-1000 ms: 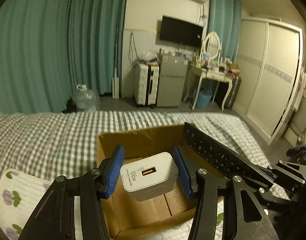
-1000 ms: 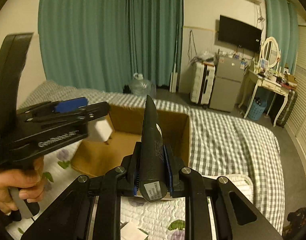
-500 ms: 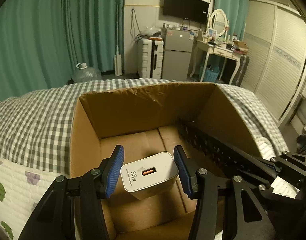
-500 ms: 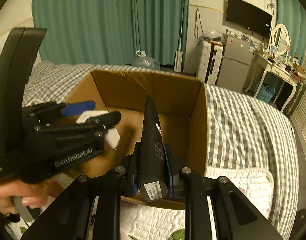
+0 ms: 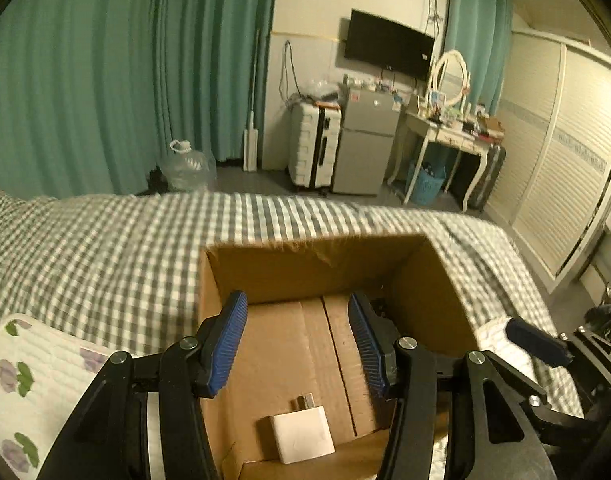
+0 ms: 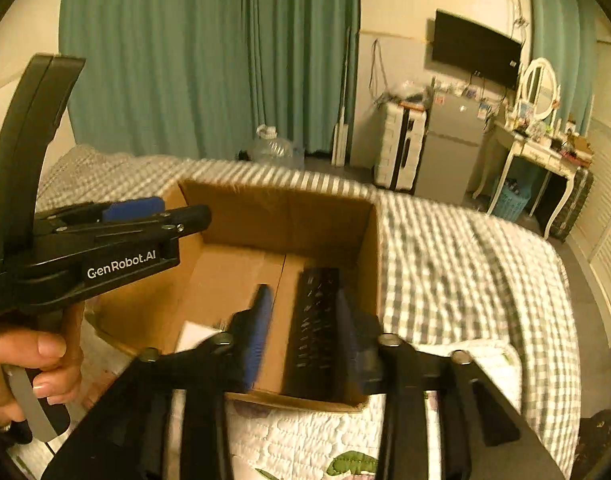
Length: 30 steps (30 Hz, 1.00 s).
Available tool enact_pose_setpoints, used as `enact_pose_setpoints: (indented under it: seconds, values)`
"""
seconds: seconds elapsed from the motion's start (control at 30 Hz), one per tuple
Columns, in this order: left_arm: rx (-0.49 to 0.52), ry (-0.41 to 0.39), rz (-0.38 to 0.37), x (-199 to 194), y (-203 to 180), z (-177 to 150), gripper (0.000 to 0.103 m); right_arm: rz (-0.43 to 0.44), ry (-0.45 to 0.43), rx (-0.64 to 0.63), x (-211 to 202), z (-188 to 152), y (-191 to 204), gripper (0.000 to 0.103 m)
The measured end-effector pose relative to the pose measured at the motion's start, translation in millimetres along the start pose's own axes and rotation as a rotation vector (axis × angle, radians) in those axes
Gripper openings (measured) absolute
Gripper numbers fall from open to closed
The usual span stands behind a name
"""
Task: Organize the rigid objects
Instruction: 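Carry charger and remote into the box and open both tools to release them, then grasp the white bottle with the left tool while the right tool grasps the blue earbud case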
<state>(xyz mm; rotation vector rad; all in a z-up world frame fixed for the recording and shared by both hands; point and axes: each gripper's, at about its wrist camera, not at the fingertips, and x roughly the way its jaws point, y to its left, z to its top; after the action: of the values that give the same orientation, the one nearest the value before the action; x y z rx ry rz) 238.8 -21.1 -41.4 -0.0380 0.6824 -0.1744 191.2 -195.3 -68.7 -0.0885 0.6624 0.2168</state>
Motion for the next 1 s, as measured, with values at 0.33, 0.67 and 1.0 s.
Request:
enact_pose_setpoints:
  seconds: [0.33, 0.67, 1.0]
  values:
    - [-0.010, -0.137, 0.035, -94, 7, 24, 0.060, -0.058, -0.180, 0.007, -90, 28, 11, 0.090]
    - [-0.009, -0.273, 0.048, -187, 15, 23, 0.062, -0.111, -0.295, 0.011, -169, 33, 31, 0.103]
    - [0.001, -0.354, 0.019, -250, 15, 2, 0.063, -0.166, -0.363, -0.007, -237, 19, 53, 0.103]
